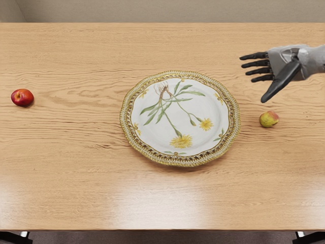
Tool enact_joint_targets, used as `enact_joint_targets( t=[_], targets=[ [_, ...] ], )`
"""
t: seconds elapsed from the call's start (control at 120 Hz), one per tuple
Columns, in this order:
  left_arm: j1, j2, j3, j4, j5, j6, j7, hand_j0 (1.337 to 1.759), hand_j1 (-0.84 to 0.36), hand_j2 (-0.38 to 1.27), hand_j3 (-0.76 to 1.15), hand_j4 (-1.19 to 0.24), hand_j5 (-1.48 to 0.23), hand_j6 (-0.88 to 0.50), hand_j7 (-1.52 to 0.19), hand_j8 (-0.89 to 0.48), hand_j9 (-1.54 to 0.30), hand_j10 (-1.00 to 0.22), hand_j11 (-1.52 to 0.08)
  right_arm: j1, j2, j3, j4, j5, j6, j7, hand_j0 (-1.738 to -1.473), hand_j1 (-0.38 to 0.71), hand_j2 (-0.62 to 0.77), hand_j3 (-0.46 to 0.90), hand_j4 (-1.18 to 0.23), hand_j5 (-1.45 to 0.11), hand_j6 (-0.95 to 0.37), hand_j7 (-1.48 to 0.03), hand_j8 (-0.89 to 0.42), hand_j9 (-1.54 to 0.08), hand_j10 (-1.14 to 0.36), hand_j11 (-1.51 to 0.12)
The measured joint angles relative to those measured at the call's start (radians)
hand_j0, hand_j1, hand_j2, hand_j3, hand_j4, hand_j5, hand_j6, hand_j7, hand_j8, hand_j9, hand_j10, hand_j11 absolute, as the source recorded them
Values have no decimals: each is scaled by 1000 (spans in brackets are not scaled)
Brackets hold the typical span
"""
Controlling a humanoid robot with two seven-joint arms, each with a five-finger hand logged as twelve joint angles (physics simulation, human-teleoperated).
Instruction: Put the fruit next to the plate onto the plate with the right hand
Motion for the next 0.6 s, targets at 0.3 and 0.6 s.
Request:
enact_joint_targets(
  t=[0.3,0.6],
  targets=[
    [0,0,0,0,0,0,0,1658,339,2,0,-8,-11,-8,-11,-8,-11,-8,-11,252,7,-412,102,-181,-356,0,-1658,-326,-4,0,-21,-26,-21,-25,-21,-25,-20,-25],
    [0,0,0,0,0,0,0,1658,339,2,0,-8,-11,-8,-11,-8,-11,-8,-11,485,203,-984,338,-424,-916,0,-1658,-283,-10,0,-58,-72,-59,-72,-58,-72,-57,-72]
  ],
)
